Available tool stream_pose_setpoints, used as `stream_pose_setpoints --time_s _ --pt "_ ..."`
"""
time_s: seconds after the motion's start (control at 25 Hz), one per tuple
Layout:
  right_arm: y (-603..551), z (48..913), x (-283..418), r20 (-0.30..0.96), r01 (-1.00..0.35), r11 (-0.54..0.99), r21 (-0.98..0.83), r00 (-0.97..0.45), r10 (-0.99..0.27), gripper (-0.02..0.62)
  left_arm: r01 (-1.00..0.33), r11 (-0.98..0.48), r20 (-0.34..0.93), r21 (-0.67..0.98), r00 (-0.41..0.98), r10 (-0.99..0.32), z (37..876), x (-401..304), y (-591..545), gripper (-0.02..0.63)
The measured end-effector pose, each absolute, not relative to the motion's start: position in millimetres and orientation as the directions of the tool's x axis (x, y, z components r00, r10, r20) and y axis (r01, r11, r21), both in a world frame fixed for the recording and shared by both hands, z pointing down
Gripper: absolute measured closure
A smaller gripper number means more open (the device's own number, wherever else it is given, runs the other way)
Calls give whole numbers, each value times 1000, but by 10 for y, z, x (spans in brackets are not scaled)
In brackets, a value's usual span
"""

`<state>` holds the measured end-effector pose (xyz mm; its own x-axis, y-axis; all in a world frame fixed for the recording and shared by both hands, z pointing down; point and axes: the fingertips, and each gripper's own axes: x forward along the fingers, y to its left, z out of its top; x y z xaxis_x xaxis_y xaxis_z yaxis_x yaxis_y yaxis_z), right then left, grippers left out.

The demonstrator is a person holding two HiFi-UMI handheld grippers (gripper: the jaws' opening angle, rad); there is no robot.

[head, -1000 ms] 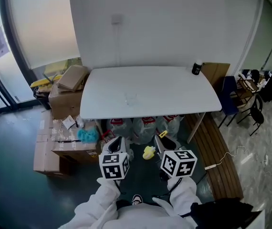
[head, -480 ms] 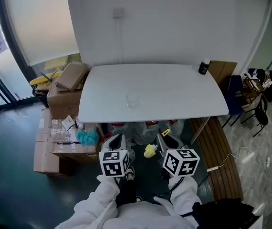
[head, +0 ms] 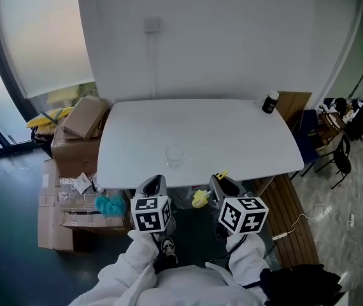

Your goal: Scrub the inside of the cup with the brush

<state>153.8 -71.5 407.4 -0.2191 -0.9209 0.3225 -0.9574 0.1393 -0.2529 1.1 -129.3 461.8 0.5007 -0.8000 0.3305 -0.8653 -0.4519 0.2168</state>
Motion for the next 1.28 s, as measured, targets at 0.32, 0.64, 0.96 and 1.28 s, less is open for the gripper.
stream_pose_setpoints --time_s 0.32,0.64,0.96,1.28 --pt "-1472 3997 1553 321 -960 131 -247 -208 -924 491 -864 -455 316 215 502 -805 4532 -39 -2012 594" --pt "-1835 4120 1693 347 -962 91 -258 -180 -920 491 -877 -415 350 244 478 -805 4697 -101 -2511 594" --pt "-2093 4146 1816 367 -956 120 -266 -216 -905 491 -888 -381 396 256 456 -797 4859 15 -2601 594" --pt "-2203 4119 1878 364 -948 159 -276 -256 -896 491 -910 -337 414 242 411 -813 4884 -7 -2624 594"
